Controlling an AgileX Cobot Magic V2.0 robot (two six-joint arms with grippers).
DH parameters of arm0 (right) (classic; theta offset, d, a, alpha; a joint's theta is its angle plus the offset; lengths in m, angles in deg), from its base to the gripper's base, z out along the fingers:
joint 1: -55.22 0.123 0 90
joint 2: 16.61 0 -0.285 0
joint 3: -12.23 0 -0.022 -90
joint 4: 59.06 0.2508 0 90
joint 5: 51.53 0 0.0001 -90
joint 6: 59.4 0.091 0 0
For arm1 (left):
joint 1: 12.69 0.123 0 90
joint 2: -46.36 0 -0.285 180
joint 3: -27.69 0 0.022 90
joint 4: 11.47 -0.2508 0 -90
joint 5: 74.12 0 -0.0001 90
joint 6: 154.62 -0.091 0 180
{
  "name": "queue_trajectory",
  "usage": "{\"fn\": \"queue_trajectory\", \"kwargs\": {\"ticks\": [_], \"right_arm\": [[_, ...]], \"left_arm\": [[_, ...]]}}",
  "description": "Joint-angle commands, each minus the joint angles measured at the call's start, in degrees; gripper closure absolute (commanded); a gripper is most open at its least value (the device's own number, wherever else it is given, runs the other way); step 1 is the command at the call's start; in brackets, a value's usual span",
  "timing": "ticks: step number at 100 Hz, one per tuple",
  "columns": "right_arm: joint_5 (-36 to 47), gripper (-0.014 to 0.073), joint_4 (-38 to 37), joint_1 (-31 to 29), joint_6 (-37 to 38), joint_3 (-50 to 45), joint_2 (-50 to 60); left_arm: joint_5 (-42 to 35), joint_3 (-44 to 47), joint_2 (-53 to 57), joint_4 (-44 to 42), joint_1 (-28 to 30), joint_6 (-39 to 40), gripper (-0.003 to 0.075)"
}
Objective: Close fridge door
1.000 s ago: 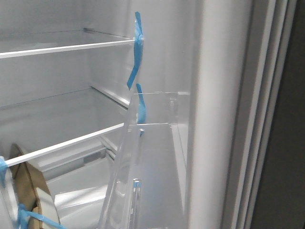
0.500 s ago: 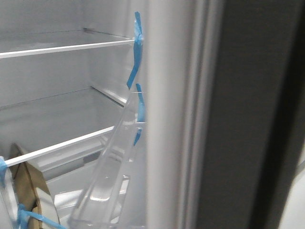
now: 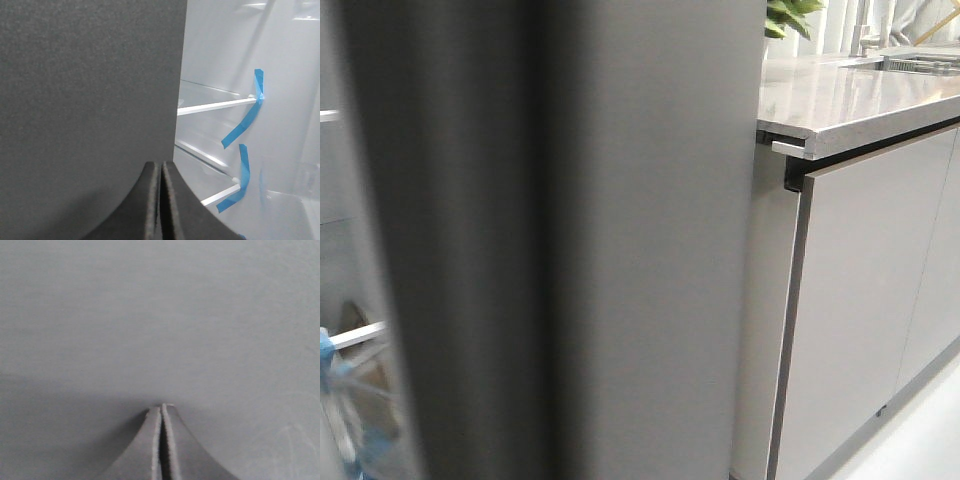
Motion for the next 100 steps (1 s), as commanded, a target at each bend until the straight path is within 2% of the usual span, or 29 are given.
{"fn": "queue_trajectory", "kwargs": {"ticks": [1,26,56,78,100], "right_arm": [[6.83,0.0670,-0.02,0.21,0.11,4.88,-3.76],[14.12,0.0670,-0.02,0.21,0.11,13.80,-15.96],[14.70,0.0670,-0.02,-0.39,0.11,23.29,-27.88],[16.65,0.0670,-0.02,-1.12,0.11,25.91,-32.51],[15.04,0.0670,-0.02,-2.88,0.11,25.91,-32.53]], "left_arm": [[-4.40,1.60,-1.09,0.09,-0.09,0.20,0.0741],[-4.40,1.60,-1.09,0.09,-0.09,0.20,0.0741],[-4.40,1.60,-1.09,0.09,-0.09,0.20,0.0741],[-4.40,1.60,-1.09,0.09,-0.09,0.20,0.0741],[-4.40,1.60,-1.09,0.09,-0.09,0.20,0.0741]]}}
